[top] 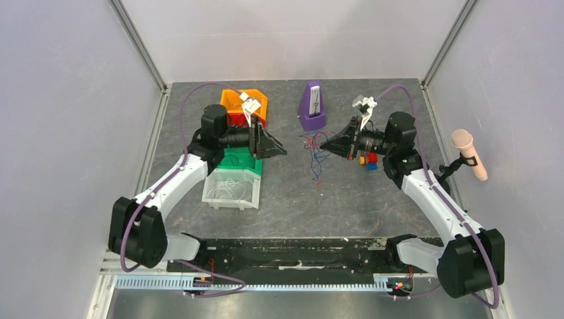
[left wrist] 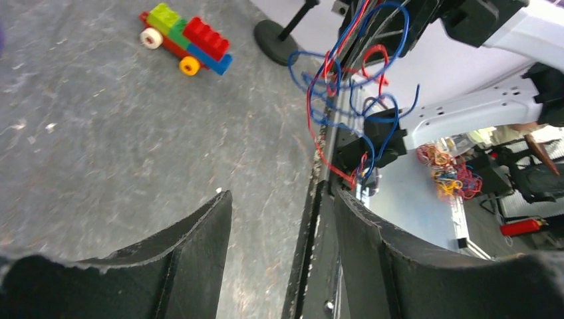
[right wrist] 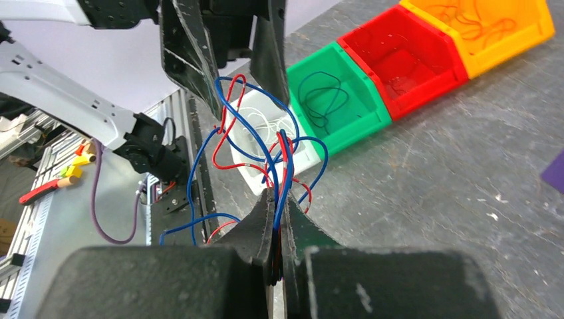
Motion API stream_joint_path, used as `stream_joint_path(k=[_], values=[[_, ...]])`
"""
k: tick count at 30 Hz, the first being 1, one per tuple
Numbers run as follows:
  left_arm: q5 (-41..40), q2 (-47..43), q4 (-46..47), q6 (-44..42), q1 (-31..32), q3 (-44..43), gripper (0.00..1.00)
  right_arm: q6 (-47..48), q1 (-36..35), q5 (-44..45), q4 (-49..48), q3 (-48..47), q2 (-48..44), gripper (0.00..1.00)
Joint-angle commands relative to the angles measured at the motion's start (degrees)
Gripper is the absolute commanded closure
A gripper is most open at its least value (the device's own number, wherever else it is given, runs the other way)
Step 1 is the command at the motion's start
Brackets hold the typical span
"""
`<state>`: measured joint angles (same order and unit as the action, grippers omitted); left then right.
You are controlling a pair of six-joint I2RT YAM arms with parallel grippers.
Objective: Untangle the cables
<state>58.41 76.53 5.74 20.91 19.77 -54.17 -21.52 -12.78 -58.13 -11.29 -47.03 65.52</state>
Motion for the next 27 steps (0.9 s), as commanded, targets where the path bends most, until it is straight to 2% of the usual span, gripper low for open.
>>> stream_joint_path(k=[1, 5, 10, 20, 27], values=[[-2.60, 1.81, 10.52, 10.40, 3.45, -1.25, 0.35, -2.91, -2.07, 0.44, -4.81, -0.44, -1.90, 1.00], [-4.14, 2.94, 17.89, 16.83, 5.81, 0.22, 0.35, -3.04, -3.51, 1.98, -4.69, -0.44, -2.77, 1.00], [-4.59, 3.29, 20.55, 17.93, 8.45, 1.20, 0.33, -2.93, -4.56, 3.26, -4.27, -0.57, -3.35, 1.00], [-5.22, 4.79, 21.21, 18.03, 11.74, 3.40, 0.35, -2.60, -5.20, 4.08, -3.43, -1.97, -3.30, 1.00], [-4.31, 4.04, 19.67, 16.76, 14.47, 4.69, 0.32, -1.93, -5.18, 5.16, -2.90, -1.84, -3.64, 1.00]])
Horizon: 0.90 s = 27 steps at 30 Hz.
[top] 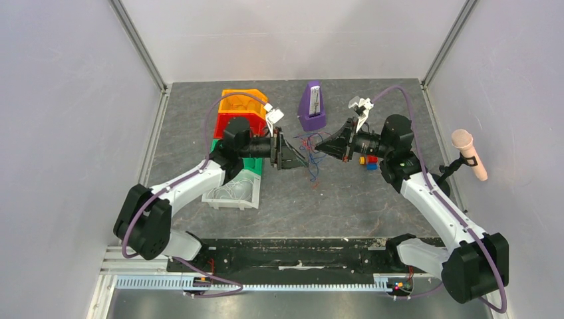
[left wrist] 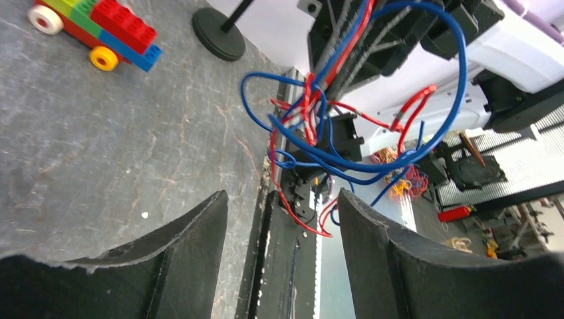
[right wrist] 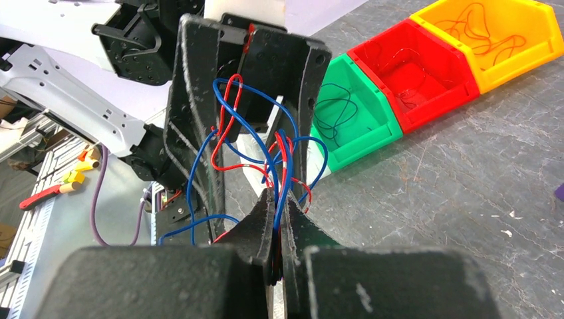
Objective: Untangle the cables
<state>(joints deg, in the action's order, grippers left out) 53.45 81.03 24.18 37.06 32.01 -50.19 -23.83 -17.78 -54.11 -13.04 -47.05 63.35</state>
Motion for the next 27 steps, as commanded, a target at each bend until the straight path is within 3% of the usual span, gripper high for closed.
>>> stream_joint_path(k=[1, 7, 10, 12, 15, 16, 21, 27], values=[[0.54, -0.50, 0.62, 0.01, 2.73, 0.94, 0.32, 0.50, -0.19, 1.44, -1.14, -1.82, -1.48, 1.00], [0.87, 0.17, 0.19, 0.04, 3.49, 1.16, 0.32, 0.68, -0.22, 1.99, -1.02, -1.56, -1.49, 1.00], [0.80, 0.79, -0.75, -0.40, 3.72, 0.55, 0.42, 0.70, -0.19, 1.99, -0.90, -1.48, -1.58, 1.00], [0.49, 1.04, -1.48, -0.81, 3.67, 0.16, 0.57, 0.70, -0.16, 2.14, -0.62, -1.47, -1.71, 1.00], [0.24, -0.08, -8.54, -5.13, 3.38, -1.09, 0.92, 1.79, 0.30, 2.16, 1.81, -1.79, -1.85, 1.00], [-0.38, -1.17, -11.83, -7.54, 2.90, -1.35, 0.98, 1.99, 0.75, 2.03, 3.09, -1.82, -2.00, 1.00], [-4.19, -6.20, -29.08, -15.73, -3.17, -0.45, 0.98, 3.57, 7.41, -0.14, 8.01, -2.15, -2.18, 0.98], [-4.93, -11.39, -37.00, -19.99, -12.32, 2.04, 0.98, 11.99, 14.16, -0.74, 17.44, -3.61, -1.38, 0.96]])
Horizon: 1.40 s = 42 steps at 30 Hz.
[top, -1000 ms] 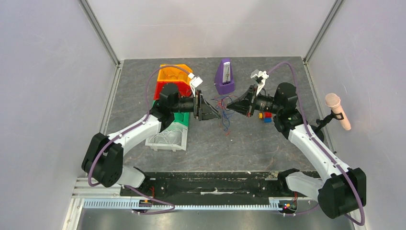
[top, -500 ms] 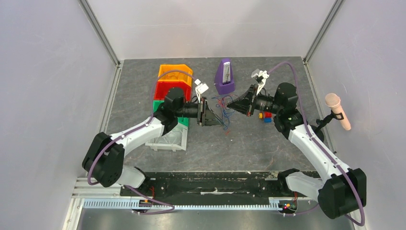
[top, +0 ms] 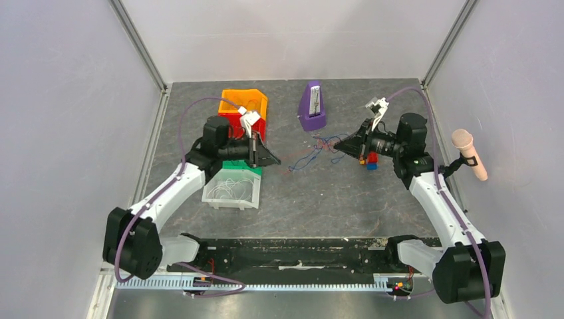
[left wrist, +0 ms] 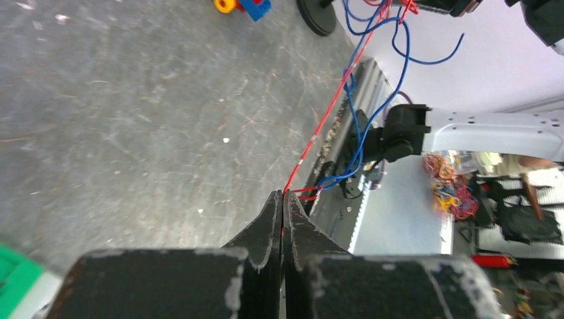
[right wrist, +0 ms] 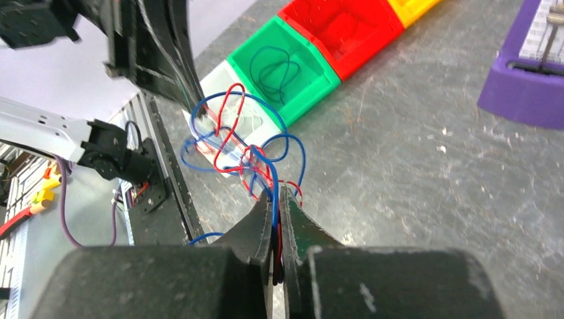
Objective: Untangle the cables
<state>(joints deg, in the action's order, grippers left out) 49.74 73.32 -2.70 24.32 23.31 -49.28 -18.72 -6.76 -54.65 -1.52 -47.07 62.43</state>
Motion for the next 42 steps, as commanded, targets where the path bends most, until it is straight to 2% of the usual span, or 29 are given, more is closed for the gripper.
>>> stream_joint_path(k=[1, 6, 10, 18, 24, 33, 42], values=[[-1.22, -4.02, -11.63, -8.20, -4.54, 0.95, 0.98, 8.17, 3.88, -0.17, 7.19, -3.81, -0.07, 0.96], [-1.72, -5.55, -16.10, -11.01, -9.51, 0.26, 0.98, 13.34, 6.32, -0.19, 12.95, -5.07, 1.63, 0.93], [-1.23, -6.03, -18.22, -12.30, -13.30, -1.47, 0.98, 18.11, 9.18, 0.56, 18.10, -6.16, 2.36, 0.98], [1.17, -7.38, -17.41, -11.96, -19.47, -7.65, 0.98, 31.55, 13.37, 3.63, 28.79, -5.33, 3.95, 0.90], [0.72, -7.23, -18.74, -15.32, -20.73, -12.39, 0.98, 34.70, 14.19, 4.78, 30.51, -3.87, 4.84, 0.95], [1.59, -3.76, -12.77, -9.58, -29.78, -21.01, 0.98, 43.64, 17.43, 8.54, 35.58, -2.03, 6.52, 1.00], [3.85, 0.62, -9.84, -9.29, -33.17, -29.93, 0.98, 47.21, 18.84, 6.21, 38.23, -2.05, 8.58, 1.00]])
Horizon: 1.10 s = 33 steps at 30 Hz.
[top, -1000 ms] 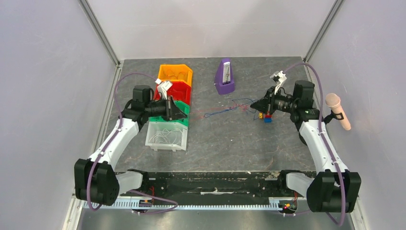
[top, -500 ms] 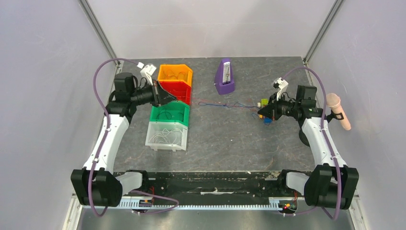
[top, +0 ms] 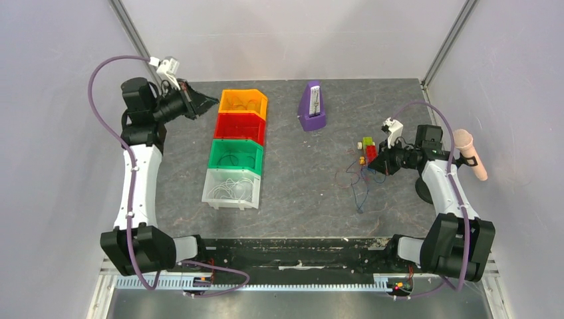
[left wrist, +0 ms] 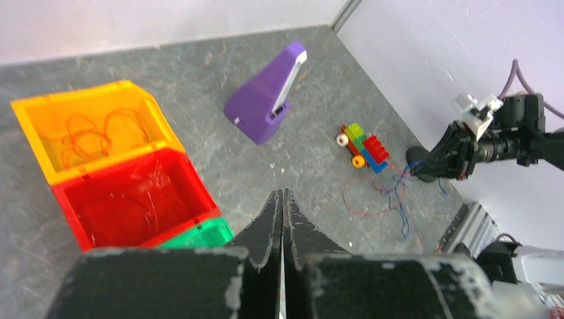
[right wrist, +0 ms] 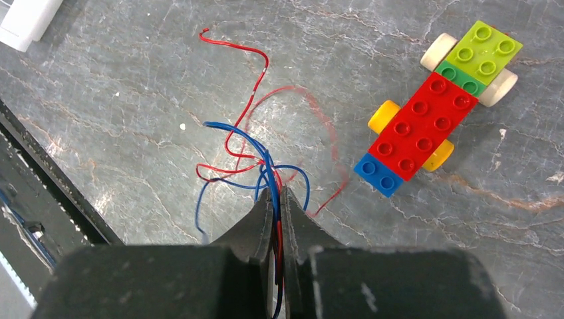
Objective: Untangle the cables
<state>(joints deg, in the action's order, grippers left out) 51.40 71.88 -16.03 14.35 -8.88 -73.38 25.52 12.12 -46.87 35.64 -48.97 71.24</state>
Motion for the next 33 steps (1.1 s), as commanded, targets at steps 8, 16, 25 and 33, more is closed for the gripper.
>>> stream_joint_path(k=[8, 16, 25, 33], values=[[6.88, 3.12, -9.80, -19.36, 13.66, -1.57, 0.32, -5.34, -1.40, -15.45, -4.43, -2.60, -3.71, 1.00], [5.62, 4.59, -11.84, -38.58, 26.13, 6.08, 0.26, -22.50, -9.72, -18.38, -18.02, -4.80, -10.00, 1.00], [7.42, 2.37, -0.01, -35.13, 34.76, 11.16, 0.26, -38.09, -17.74, -15.60, -30.84, -6.49, -13.18, 1.00], [3.23, 0.20, 3.84, -40.00, 43.13, 15.97, 0.25, -44.80, -20.16, -13.46, -37.12, -7.72, -12.97, 1.00]])
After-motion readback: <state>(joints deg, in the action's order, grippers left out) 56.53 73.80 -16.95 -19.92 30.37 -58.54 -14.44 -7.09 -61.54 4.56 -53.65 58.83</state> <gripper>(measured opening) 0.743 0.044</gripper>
